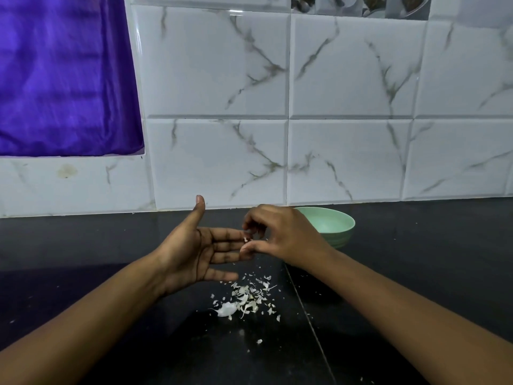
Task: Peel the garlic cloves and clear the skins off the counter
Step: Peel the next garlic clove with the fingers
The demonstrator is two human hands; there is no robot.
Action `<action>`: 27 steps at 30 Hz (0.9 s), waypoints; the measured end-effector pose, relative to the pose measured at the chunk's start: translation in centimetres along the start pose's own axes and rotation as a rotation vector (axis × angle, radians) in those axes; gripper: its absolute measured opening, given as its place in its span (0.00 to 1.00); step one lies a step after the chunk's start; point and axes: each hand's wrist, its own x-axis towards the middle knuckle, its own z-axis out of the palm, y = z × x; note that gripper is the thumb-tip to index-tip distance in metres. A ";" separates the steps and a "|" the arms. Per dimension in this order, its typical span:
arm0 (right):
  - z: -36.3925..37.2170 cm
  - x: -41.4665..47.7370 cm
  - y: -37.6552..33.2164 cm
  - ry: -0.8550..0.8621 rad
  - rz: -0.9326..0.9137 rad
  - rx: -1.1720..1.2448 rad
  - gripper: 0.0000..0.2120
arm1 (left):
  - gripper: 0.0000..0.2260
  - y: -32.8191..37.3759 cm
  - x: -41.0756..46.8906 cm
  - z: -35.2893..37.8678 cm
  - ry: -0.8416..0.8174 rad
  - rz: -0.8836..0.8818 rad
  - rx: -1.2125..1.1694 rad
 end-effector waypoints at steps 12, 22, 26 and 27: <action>-1.5 0.0 2.2 -0.146 0.267 0.195 0.08 | 0.36 0.4 -0.1 -0.8 0.051 -0.007 -0.021; -2.0 0.4 0.9 -0.078 0.505 0.531 0.04 | 0.04 0.1 -0.6 -0.3 0.414 0.457 0.741; -1.7 0.4 -0.4 -0.045 0.506 0.442 0.09 | 0.15 0.1 -0.9 0.1 0.520 0.510 0.936; -1.7 0.5 -0.6 -0.065 0.515 0.431 0.09 | 0.16 0.0 -0.7 0.0 0.537 0.506 0.938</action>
